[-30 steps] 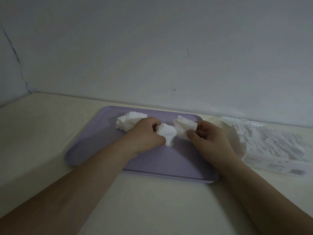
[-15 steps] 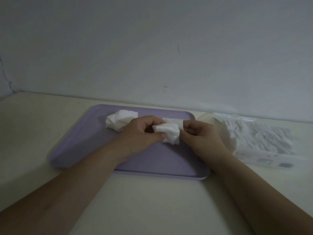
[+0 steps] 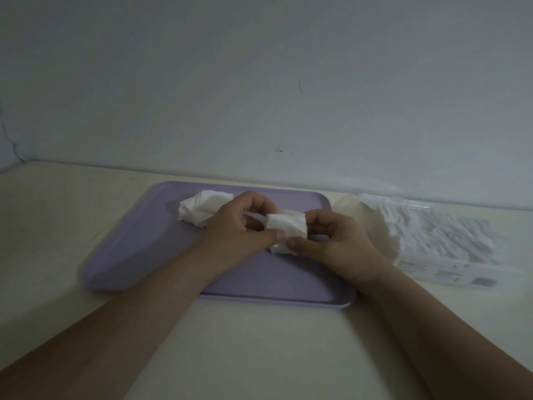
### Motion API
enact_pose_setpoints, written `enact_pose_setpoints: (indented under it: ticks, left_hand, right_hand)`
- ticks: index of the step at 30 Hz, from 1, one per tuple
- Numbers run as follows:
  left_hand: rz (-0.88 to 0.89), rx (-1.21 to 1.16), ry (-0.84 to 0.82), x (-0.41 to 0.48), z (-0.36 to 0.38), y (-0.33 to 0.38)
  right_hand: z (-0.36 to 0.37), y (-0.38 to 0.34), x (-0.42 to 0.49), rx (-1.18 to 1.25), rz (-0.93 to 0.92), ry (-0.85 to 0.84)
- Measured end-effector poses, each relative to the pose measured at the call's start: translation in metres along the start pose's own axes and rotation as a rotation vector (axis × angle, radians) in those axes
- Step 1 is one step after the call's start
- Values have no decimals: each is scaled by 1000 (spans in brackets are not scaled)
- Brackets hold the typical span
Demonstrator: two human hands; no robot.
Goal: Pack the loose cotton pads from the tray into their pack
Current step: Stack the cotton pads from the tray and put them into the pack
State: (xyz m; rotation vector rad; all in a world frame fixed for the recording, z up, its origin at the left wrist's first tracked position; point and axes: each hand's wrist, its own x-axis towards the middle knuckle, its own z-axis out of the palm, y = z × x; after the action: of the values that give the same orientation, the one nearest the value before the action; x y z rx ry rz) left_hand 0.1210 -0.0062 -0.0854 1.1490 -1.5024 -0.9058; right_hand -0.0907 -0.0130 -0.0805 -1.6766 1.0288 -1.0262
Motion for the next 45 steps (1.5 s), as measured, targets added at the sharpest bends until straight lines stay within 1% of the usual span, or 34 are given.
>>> enact_pose_setpoints:
  ticks: [2, 4, 6, 8, 11, 15, 19, 21, 23, 24, 25, 27, 28, 29, 30, 31, 32, 33, 34, 36, 38, 39, 41, 42, 44, 45]
  left_hand:
    - [-1, 99, 6, 1, -1, -2]
    - [6, 193, -22, 3, -1, -5]
    - [47, 243, -53, 3, -1, -7]
    - [70, 241, -56, 3, 1, -7]
    - [51, 206, -77, 2, 1, -6]
    - [49, 162, -91, 2, 6, -5]
    - [92, 204, 11, 7, 11, -1]
    - [83, 231, -3, 7, 9, -2]
    - [92, 256, -56, 6, 7, -3]
    - [118, 301, -52, 6, 7, -1]
    - [167, 400, -2, 7, 2, -1]
    - [281, 763, 155, 12, -9, 0]
    - [254, 968, 203, 13, -18, 2]
    - [156, 1126, 197, 13, -25, 2]
    - [43, 1217, 162, 13, -32, 0]
    - [-35, 1256, 111, 11, -35, -3]
    - [-37, 1266, 68, 9, -36, -7]
    - [15, 1240, 27, 8, -36, -9]
    - [96, 1163, -3, 7, -33, -10]
    - [249, 916, -47, 6, -26, -8]
    - [285, 714, -89, 5, -22, -4]
    - [292, 658, -78, 5, -21, -2]
    - [252, 629, -20, 7, -22, -4]
    - [192, 643, 14, 8, -24, -6]
    - [55, 720, 47, 11, -26, -9]
    - [28, 756, 43, 12, -27, -11]
  right_hand:
    - [0, 4, 2, -103, -65, 25]
    - [0, 2, 2, -195, -129, 43]
    - [3, 0, 0, -372, -191, 91]
    - [7, -2, -2, -561, -258, 115]
    - [10, -1, -4, -601, -325, 42]
    - [14, 1, -4, -783, -321, -34]
    - [15, 1, -3, -899, -300, -68]
    - [15, 2, -4, -910, -291, -67]
    - [14, 1, -5, -847, -239, -17]
    - [12, 1, -5, -811, -213, 25]
    - [11, -1, -5, -780, -200, 68]
    - [9, -3, -4, -740, -171, 148]
    - [9, -4, -3, -718, -149, 171]
    - [9, -4, -3, -691, -128, 188]
    - [10, -4, -2, -661, -109, 199]
    - [10, -4, -2, -637, -97, 207]
    - [11, -3, 0, -625, -92, 213]
    - [11, -3, 0, -620, -95, 218]
    - [11, -2, 0, -616, -96, 223]
    - [11, -1, 0, -596, -93, 243]
    - [10, 1, -1, -570, -83, 269]
    - [9, 2, -1, -557, -73, 278]
    - [7, 3, 0, -516, -33, 279]
    - [6, 3, 1, -498, -10, 270]
    - [5, 3, 2, -478, 25, 258]
    - [4, 2, 2, -469, 33, 258]
